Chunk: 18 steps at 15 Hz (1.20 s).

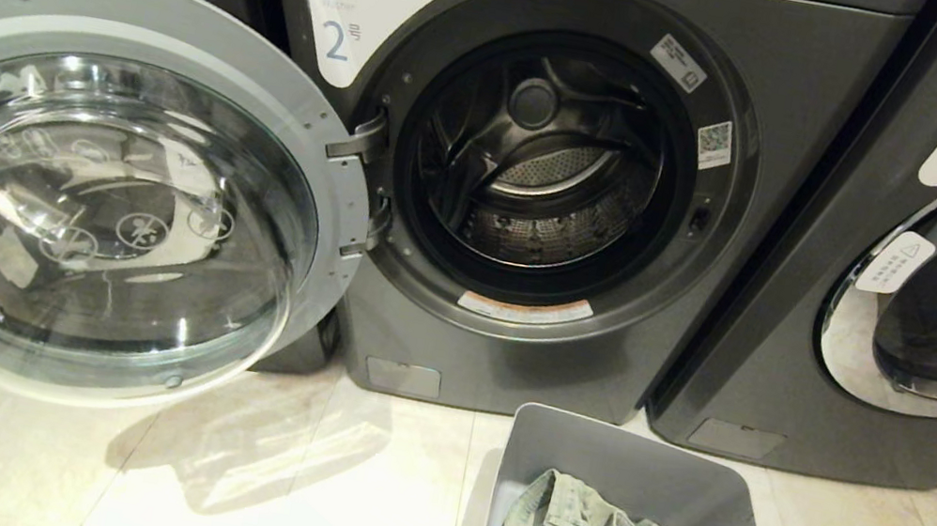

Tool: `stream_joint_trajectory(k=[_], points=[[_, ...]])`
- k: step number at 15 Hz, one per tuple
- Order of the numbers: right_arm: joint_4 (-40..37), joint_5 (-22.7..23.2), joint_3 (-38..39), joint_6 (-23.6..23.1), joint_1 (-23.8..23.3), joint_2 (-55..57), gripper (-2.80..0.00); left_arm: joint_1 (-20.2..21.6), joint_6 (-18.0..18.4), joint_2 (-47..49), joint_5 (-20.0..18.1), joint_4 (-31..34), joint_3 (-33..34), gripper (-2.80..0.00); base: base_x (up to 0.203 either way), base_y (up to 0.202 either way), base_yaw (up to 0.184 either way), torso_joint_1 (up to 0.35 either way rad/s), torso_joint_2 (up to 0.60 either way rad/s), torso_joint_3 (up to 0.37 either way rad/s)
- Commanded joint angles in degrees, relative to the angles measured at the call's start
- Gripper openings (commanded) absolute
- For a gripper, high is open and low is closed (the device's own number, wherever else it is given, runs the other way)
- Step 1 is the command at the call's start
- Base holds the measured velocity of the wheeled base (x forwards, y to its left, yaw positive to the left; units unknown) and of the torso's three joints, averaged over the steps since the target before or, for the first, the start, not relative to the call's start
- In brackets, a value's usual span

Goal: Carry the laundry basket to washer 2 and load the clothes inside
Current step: Place the clothes into the washing machine

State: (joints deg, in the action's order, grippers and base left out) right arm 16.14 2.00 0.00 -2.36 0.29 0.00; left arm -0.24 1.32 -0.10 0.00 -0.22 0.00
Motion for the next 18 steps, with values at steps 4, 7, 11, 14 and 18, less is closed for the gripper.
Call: stream_joint_trajectory(k=[4,7,11,14,18], points=[[0.12,0.02,2.29,0.02,0.06,0.09,-2.8,0.0,0.16,0.1,0.0,-0.05,0.0,-2.8,0.0,0.0,0.0,0.0,0.0,0.0],[0.12,0.02,2.29,0.0,-0.03,0.09,-2.8,-0.02,0.1,0.1,0.0,-0.05,0.0,-2.8,0.177,0.0,-0.002,0.003,0.0,0.008],[0.12,0.02,2.29,0.17,-0.03,0.09,-2.8,-0.02,0.0,0.1,0.0,0.04,0.0,-2.8,0.191,0.0,0.001,0.003,0.0,0.0],[0.12,0.02,2.29,0.26,-0.03,0.09,-2.8,-0.02,-0.09,0.1,0.0,0.04,0.0,-2.8,0.042,0.0,0.001,0.006,0.0,0.0],[0.12,0.02,2.29,0.56,0.05,0.09,-2.8,0.04,-0.22,0.1,0.0,0.04,0.0,-2.8,0.0,0.0,0.0,0.0,0.0,0.0]])
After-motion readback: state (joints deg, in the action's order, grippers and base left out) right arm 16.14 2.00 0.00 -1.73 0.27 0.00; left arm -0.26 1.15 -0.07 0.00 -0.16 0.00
